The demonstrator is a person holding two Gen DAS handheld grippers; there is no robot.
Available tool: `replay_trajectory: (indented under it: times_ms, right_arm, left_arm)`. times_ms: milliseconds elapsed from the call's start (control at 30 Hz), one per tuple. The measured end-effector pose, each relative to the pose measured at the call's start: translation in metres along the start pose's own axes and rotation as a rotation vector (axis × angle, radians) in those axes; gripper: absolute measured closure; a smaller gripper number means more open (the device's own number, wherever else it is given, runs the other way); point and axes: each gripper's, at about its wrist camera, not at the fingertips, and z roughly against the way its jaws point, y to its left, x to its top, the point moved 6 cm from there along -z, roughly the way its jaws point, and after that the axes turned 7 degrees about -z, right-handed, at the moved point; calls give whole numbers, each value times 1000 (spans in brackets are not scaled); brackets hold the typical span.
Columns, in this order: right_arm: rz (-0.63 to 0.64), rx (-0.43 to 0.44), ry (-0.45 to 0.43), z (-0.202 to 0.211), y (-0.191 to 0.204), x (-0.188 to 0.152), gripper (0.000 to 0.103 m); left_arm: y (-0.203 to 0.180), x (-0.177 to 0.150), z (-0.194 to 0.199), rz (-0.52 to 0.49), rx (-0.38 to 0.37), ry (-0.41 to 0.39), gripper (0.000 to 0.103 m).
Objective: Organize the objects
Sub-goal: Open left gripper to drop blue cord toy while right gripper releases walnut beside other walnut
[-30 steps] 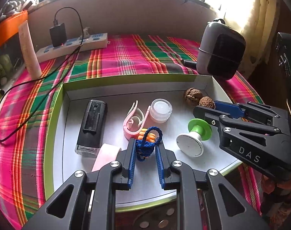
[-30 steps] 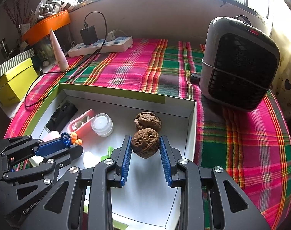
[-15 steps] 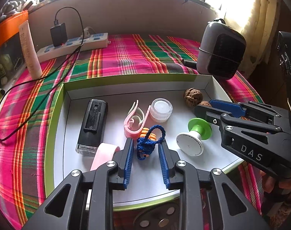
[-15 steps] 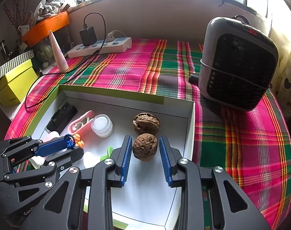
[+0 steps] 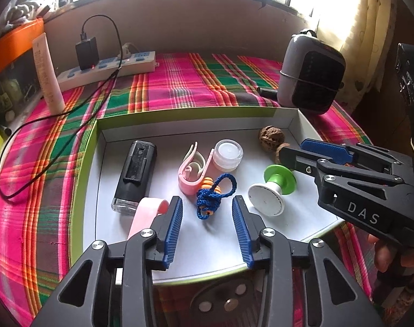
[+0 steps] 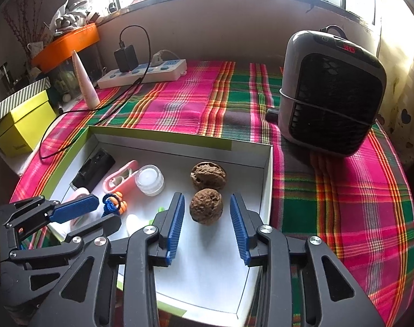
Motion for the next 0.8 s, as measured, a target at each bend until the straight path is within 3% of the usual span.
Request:
replay_trajectory:
  times_ms: [800]
  right_arm:
    - [-1, -9, -53, 31, 12, -12, 67]
  left_arm:
    - [4, -10, 37, 15, 44, -54, 64]
